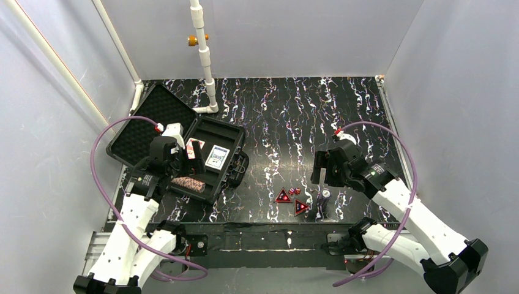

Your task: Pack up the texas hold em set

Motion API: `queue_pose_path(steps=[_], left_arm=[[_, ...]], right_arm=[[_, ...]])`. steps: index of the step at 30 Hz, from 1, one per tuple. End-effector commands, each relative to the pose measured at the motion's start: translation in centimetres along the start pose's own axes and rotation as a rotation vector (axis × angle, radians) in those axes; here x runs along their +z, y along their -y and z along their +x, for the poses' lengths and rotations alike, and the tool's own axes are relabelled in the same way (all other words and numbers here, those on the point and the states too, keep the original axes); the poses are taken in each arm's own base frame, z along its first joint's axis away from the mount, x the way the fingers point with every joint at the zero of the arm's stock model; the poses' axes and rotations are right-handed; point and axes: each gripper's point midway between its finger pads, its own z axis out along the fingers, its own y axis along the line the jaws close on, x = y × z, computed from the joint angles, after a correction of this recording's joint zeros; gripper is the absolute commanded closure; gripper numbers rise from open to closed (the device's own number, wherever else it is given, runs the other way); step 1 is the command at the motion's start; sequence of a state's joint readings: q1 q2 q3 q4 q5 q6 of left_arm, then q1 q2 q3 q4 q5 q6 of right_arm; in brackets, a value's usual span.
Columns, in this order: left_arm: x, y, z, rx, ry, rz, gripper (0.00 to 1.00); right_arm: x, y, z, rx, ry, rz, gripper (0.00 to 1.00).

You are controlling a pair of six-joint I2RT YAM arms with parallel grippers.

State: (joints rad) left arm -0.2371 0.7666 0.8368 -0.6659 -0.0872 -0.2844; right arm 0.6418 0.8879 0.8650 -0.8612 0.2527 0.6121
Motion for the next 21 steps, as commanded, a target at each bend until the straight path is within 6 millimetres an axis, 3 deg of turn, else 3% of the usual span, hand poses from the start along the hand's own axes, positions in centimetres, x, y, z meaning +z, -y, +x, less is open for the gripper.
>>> queue_pose_path(steps=[1,9,21], left_arm=[[-0.1,-0.1,0.0,0.017,0.007,0.001,0.02],[-0.2,0.0,0.0,0.020,0.012,0.009,0.02],[-0.1,0.3,0.1,0.022,0.005,0.026,0.02]], right_arm=[[0.5,0.4,2.3,0.034,-0.067,0.001,0.02],[2.2,2.2,5.0,0.038,-0.147,0.085,0.04],[4.1,3.3,5.4,0.077,-0.128,0.155,0.25]])
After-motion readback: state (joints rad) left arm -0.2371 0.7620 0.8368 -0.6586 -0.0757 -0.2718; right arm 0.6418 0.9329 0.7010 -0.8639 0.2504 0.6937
